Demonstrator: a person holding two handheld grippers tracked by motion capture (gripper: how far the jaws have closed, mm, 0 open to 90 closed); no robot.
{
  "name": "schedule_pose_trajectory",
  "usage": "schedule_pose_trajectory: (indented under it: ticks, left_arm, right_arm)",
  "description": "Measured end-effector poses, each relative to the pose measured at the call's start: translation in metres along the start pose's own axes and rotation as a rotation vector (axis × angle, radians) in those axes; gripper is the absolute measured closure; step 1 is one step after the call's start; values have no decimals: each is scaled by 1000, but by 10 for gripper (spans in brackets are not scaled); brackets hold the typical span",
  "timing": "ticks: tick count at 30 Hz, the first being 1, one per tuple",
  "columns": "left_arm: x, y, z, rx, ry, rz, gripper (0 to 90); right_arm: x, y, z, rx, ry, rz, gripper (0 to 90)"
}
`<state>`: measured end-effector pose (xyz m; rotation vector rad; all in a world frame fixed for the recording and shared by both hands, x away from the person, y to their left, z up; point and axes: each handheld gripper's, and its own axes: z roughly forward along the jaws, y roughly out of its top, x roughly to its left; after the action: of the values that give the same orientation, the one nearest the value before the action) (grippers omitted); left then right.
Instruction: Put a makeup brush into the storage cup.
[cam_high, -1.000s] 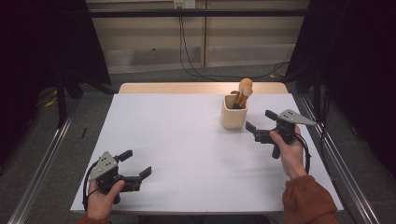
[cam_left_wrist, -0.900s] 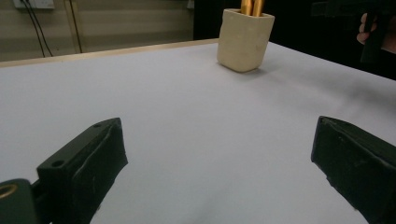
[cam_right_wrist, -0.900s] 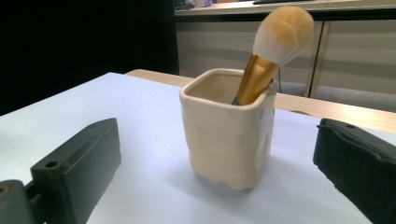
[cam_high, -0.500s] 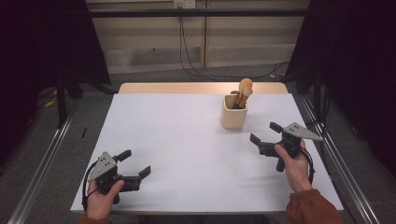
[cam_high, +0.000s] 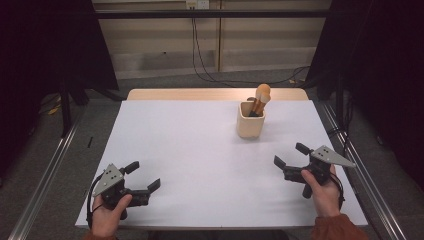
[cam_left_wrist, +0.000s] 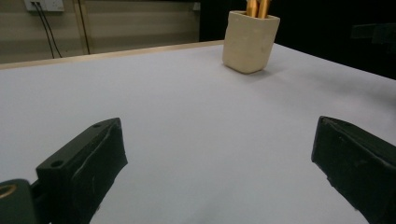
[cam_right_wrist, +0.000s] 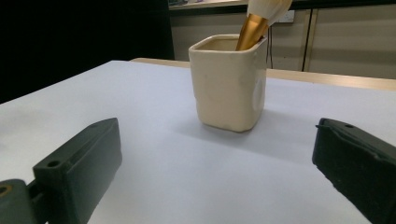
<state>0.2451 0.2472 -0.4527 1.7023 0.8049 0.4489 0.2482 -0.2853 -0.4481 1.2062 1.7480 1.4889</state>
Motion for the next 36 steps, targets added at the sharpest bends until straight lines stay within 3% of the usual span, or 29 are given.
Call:
schedule_pose_trajectory:
  ticks: [8, 12, 21, 23, 26, 36]
  left_arm:
    - [0, -1, -3, -7, 14, -8, 28]
    - [-1, 0, -4, -25, 2, 10, 26]
    - [-1, -2, -11, -19, 16, 4, 26]
    - [0, -3, -11, -15, 24, -4, 27]
    - [-2, -4, -12, -9, 20, 2, 27]
    - [-2, -5, -10, 5, 23, 3, 27]
  right_arm:
    - [1, -9, -20, -5, -25, 2, 10]
    - [4, -13, -29, -13, -36, 9, 5]
    - [12, -21, -43, 0, -46, -24, 3]
    - [13, -24, -45, 1, -65, -43, 3]
    - [13, -26, -48, 3, -68, -28, 3]
    - [14, -28, -45, 12, -43, -26, 4]
